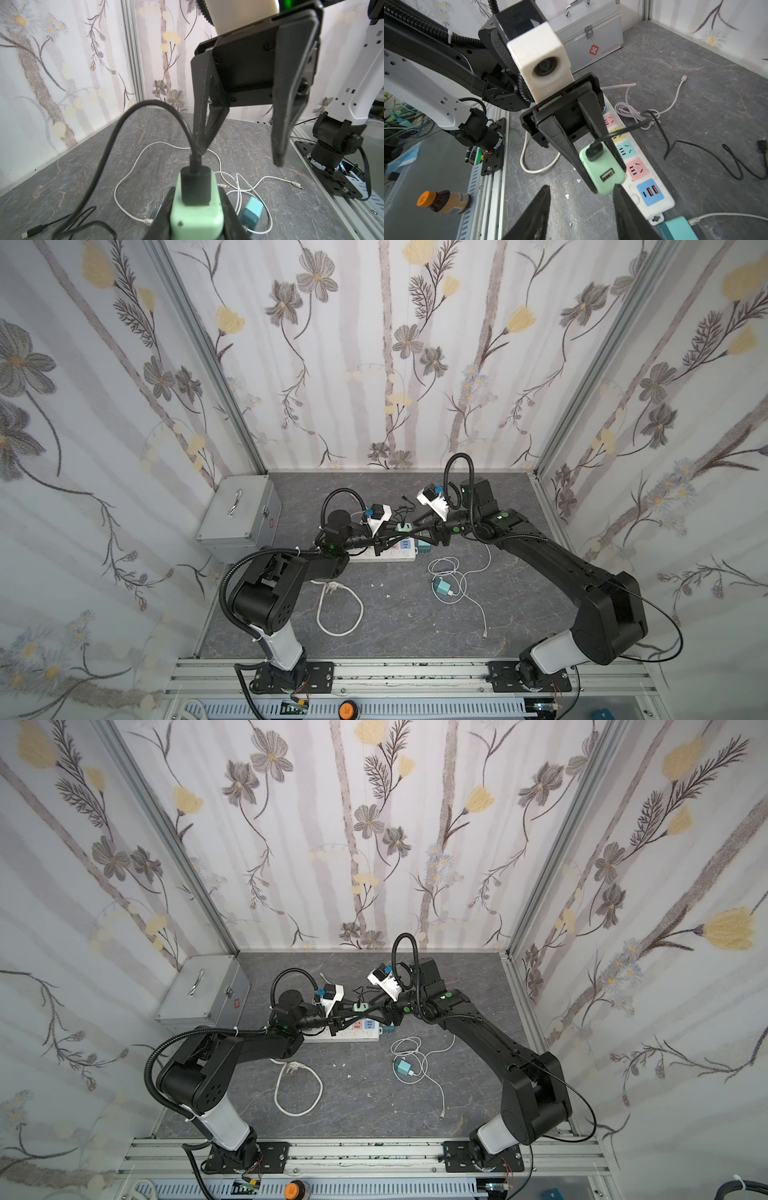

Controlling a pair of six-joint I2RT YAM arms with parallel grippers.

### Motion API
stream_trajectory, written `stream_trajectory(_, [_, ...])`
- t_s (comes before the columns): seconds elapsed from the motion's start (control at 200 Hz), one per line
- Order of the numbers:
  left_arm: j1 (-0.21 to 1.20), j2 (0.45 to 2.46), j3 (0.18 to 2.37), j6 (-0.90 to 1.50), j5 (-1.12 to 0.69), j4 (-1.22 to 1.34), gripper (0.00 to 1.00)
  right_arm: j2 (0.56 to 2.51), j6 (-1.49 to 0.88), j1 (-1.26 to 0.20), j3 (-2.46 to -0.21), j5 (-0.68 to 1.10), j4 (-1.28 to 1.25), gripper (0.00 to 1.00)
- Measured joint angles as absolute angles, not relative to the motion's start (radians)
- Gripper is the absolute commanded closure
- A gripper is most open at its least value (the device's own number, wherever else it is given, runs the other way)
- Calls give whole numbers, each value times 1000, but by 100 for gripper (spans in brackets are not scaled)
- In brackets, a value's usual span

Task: Insert plugs into power strip
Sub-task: Pass the plug.

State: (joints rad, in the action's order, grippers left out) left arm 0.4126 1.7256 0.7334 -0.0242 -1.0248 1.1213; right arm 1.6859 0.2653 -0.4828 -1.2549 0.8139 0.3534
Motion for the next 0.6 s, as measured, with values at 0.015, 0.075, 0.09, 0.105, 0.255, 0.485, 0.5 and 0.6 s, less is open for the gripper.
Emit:
stream_trajectory(0.015, [413, 1726, 734, -24, -1028, 1123, 100, 1691, 286, -482, -1268, 809, 379, 51])
stream_trajectory(0.075, [413, 1728, 736, -22, -1041, 1130, 100, 1710, 349, -480, -1307, 796, 459, 51])
stream_trajectory(0.09, [412, 1728, 736, -19, -1046, 1134, 100, 1715, 364, -482, -1315, 795, 477, 51])
stream_trajectory(0.105, [412, 1728, 737, -19, -1048, 1136, 100, 1720, 377, -483, -1323, 793, 497, 51])
stream_trajectory(0.255, [411, 1741, 738, 9, -1065, 1179, 100, 1757, 480, -489, -1399, 774, 617, 52])
stream_trajectory(0.485, [411, 1768, 746, 56, -1082, 1233, 100, 1790, 603, -496, -1473, 770, 699, 55])
stream_trajectory(0.5, [411, 1770, 746, 58, -1084, 1237, 100, 1792, 609, -496, -1478, 770, 703, 55])
stream_trajectory(0.6, [411, 1780, 750, 80, -1087, 1262, 100, 1814, 652, -501, -1508, 764, 727, 55])
